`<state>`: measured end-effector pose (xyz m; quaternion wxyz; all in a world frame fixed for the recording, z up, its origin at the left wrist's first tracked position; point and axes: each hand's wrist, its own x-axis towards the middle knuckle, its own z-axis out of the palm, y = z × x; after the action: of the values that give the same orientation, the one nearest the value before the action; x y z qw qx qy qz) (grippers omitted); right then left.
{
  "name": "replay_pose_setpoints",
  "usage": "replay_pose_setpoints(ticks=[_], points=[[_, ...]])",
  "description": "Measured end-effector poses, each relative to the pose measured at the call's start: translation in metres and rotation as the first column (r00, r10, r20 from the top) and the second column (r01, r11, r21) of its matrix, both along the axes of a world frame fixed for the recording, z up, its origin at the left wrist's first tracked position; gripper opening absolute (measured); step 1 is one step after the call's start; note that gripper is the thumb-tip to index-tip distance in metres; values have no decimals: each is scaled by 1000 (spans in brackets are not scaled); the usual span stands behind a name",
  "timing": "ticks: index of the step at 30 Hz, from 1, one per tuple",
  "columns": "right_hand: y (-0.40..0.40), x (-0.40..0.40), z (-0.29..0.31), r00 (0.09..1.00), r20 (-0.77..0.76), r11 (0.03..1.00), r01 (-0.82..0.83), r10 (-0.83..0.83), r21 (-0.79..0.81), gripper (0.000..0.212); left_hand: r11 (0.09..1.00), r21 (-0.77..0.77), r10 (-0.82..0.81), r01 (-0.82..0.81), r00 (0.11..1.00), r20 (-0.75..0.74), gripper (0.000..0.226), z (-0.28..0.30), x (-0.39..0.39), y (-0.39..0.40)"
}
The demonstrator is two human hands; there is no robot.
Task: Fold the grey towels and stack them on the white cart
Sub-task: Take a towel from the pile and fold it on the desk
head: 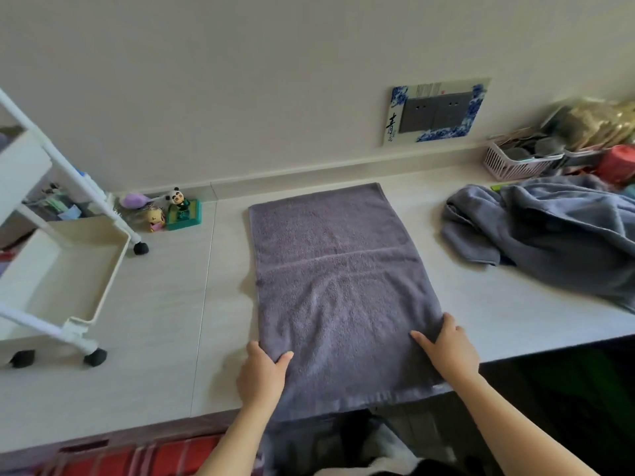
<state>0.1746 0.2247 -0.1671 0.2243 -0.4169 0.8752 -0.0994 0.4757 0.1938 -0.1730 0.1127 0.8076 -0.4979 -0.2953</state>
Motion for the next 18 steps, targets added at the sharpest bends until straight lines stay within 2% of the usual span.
replay_pose_setpoints(ticks=[3,5,7,9,12,18], points=[[4,1,7,999,48,1000,8,-9,14,50,1000,-13,-15,14,996,-88,39,3,9,3],[11,-1,13,994,105,996,43,-35,-74,45,996,-90,-9,-12,973,-230,33,11,18,7],[18,-3,20,971,237,980,84,-40,-179,41,987,-154,-10,-42,946,-325,28,19,28,12],[27,-4,28,946,325,962,101,-13,-254,37,976,-203,-8,-74,925,-379,22,30,37,18],[40,-1,43,930,367,937,109,22,-331,32,963,-240,-2,-125,883,-469,13,45,47,30],[35,0,62,895,446,917,162,19,-364,32,931,-289,25,-223,829,-559,11,64,46,30]])
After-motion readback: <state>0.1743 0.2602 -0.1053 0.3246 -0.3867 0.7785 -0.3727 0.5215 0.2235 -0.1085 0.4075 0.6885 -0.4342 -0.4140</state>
